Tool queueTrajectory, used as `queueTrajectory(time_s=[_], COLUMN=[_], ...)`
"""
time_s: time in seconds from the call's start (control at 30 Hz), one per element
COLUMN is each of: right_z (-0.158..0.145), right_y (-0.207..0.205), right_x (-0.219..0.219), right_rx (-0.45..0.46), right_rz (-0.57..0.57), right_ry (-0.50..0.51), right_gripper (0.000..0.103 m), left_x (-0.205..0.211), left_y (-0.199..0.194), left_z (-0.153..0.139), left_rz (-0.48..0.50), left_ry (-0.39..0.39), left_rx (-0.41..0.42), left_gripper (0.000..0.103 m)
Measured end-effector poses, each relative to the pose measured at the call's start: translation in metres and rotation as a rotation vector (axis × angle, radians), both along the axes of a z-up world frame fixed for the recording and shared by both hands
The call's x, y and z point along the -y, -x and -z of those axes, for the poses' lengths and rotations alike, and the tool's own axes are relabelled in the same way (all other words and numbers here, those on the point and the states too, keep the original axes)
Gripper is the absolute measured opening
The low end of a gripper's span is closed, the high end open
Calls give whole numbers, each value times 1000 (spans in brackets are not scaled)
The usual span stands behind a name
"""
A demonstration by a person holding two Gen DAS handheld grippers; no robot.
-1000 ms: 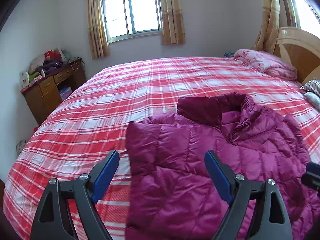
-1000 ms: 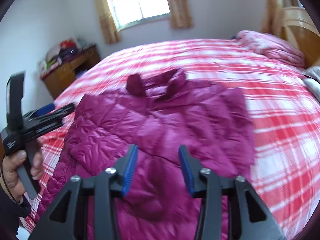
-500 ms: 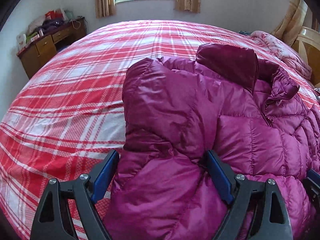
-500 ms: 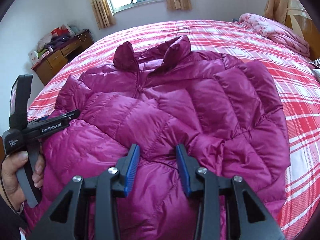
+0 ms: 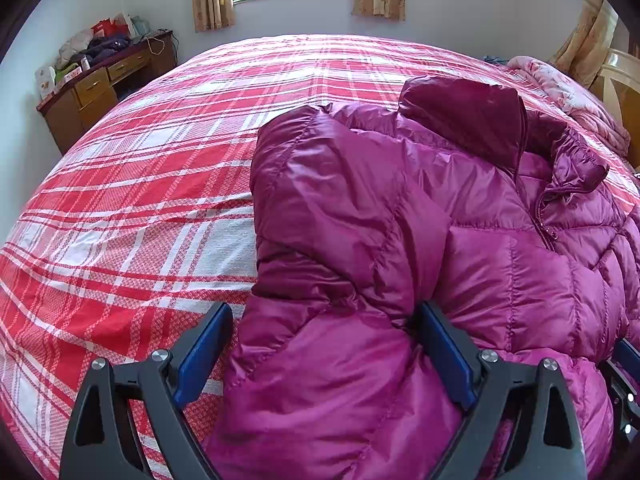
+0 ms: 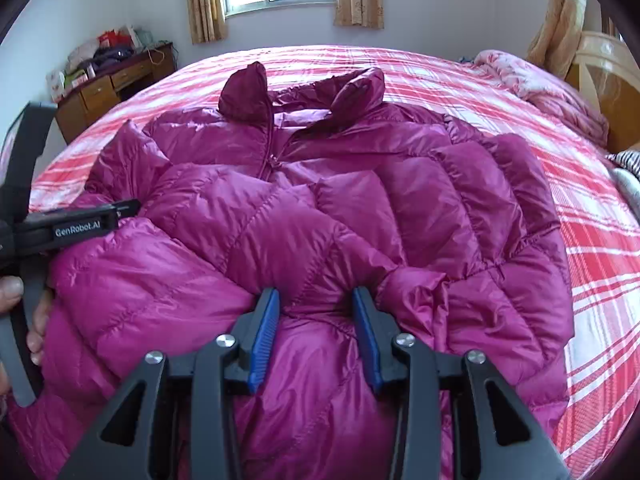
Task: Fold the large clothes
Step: 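Press the folded jacket side flat with the left gripper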
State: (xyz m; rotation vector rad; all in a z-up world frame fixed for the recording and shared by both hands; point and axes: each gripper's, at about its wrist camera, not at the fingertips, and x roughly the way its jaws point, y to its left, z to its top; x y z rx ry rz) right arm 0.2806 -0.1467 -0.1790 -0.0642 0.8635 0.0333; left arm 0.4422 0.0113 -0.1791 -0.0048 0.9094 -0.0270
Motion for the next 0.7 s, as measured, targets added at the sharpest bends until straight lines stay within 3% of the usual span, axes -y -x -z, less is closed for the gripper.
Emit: queueTrajectory(time_s=[0.37, 0.5, 0.6, 0.7], right_z=[3, 3, 4, 4], right_y=[1, 1, 1, 1], right_x=[-7, -9, -9, -9], right_rx=[11, 16, 16, 16], right_rz=[6, 9, 9, 9], right_ry=[65, 79, 78, 75], right_gripper=[41, 41, 41, 41], left_x=[1, 4, 10, 7], left_y=[-1, 13, 27, 37], left_z=[-1, -12, -19, -25], left_rz=[-11, -47, -18, -12], left_ry=[-14, -50, -87, -37], left_rx=[5, 60, 84, 90], left_gripper=[96, 96, 96, 96])
